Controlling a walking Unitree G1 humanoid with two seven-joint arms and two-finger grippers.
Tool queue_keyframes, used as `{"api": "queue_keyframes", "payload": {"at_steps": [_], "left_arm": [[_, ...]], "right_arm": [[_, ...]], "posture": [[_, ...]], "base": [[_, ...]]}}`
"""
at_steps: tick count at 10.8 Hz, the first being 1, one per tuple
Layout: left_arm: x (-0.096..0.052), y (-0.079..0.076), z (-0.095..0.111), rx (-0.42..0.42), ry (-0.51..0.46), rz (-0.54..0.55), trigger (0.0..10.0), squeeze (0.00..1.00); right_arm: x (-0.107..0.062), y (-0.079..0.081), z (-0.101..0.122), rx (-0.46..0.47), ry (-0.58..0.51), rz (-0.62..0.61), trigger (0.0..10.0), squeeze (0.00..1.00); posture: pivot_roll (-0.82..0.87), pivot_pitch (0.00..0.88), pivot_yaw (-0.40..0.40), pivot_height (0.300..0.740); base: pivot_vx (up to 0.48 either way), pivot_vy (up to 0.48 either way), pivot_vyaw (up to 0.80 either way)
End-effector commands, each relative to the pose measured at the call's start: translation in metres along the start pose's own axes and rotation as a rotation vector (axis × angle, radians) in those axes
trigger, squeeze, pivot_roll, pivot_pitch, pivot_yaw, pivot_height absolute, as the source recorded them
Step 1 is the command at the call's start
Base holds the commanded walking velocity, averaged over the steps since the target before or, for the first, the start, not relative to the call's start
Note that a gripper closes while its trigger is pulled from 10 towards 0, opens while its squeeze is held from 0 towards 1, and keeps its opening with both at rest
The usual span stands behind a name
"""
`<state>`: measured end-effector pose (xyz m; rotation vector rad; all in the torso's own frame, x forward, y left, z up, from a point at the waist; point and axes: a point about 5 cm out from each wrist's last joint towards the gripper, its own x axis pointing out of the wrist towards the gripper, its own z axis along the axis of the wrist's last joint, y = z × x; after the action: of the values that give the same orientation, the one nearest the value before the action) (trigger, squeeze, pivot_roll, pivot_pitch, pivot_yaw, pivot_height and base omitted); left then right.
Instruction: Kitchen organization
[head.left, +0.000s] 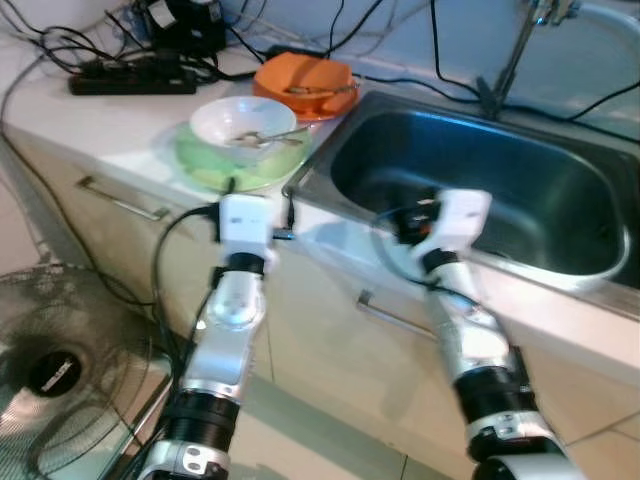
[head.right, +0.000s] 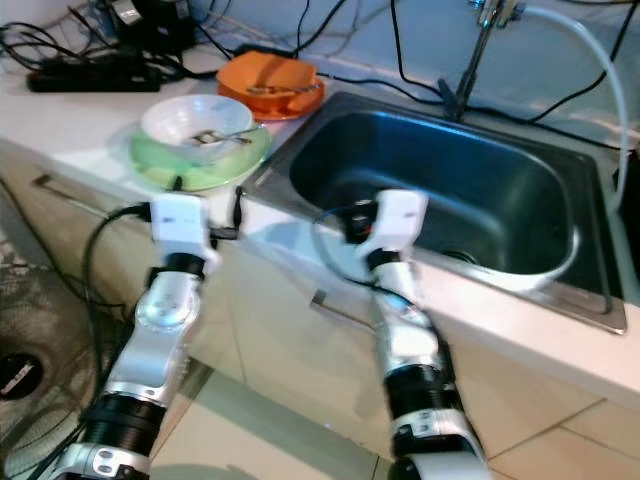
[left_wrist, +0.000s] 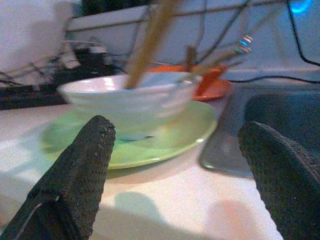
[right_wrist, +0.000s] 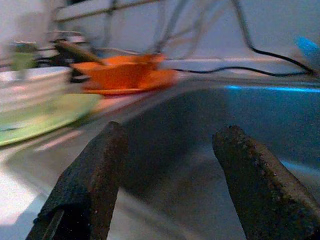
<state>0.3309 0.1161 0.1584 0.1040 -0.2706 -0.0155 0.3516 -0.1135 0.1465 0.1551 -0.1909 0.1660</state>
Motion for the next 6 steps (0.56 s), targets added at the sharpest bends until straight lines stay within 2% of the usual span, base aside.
{"api": "queue_keyframes", "payload": {"at_steps": [1,6], "left_arm": [[-0.0011,0.0012,0.0028,-0.004,-0.016,0.000,10.0,0.00],[-0.0019,-0.0011,0.0036,0.000,-0.017,-0.008,10.0,0.00]], "right_arm": [[0.0006,-0.0017,0.0018,0.002,-0.007,-0.007,10.0,0.00],[0.0009,0.0004,0.0007,-0.004,-0.003,0.005,10.0,0.00]], "posture": [[0.20,0.050,-0.020,0.740],[0.20,0.048,-0.021,0.740]], "base": [[0.000,0.000,0.00],[0.000,0.000,0.00]]}}
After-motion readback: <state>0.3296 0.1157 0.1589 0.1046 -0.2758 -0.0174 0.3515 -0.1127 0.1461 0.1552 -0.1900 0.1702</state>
